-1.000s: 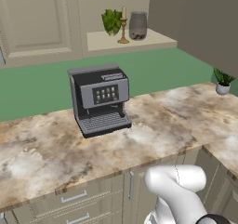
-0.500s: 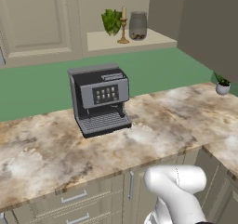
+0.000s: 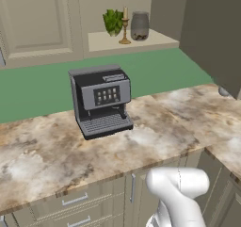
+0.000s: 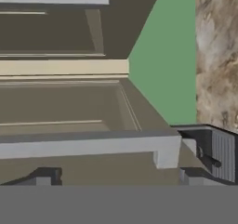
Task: Pick the jar and candle from the dining table and place them in the open cabinet. Close the cabinet after placing the objects.
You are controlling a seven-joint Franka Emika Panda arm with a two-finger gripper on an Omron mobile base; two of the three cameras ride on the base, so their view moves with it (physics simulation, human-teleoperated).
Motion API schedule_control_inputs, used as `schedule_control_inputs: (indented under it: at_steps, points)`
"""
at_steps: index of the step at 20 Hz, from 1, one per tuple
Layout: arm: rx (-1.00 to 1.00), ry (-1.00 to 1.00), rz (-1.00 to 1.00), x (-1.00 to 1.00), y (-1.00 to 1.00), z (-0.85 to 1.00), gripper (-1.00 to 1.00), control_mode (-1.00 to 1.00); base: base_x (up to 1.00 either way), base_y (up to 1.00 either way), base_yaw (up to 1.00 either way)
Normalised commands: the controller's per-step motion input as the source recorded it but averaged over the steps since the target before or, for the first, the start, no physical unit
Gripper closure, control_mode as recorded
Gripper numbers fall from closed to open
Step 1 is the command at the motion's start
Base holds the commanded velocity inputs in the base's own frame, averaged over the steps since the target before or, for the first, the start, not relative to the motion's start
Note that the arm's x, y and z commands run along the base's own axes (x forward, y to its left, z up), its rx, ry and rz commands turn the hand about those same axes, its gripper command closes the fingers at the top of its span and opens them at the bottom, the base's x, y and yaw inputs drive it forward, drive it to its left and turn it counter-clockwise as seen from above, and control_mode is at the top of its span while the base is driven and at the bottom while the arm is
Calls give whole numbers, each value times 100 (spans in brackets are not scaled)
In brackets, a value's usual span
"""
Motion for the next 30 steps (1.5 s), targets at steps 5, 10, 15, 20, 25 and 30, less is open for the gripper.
schedule_control_inputs:
  at_steps: [5, 10, 15, 20, 25, 30]
  points:
    - [0, 4, 4, 25, 72, 0, -100, -100, 0, 0, 0]
    - [0, 2, 1, 21, 79, 0, -100, -100, 0, 0, 0]
    - [0, 1, 1, 24, 78, 0, -100, -100, 0, 0, 0]
    - [0, 1, 0, 32, 75, 0, -100, -100, 0, 0, 0]
    - [-1, 1, 0, 37, 83, -2, -100, -100, 0, 0, 0]
    - [-1, 0, 0, 46, 78, -1, -100, -100, 0, 0, 0]
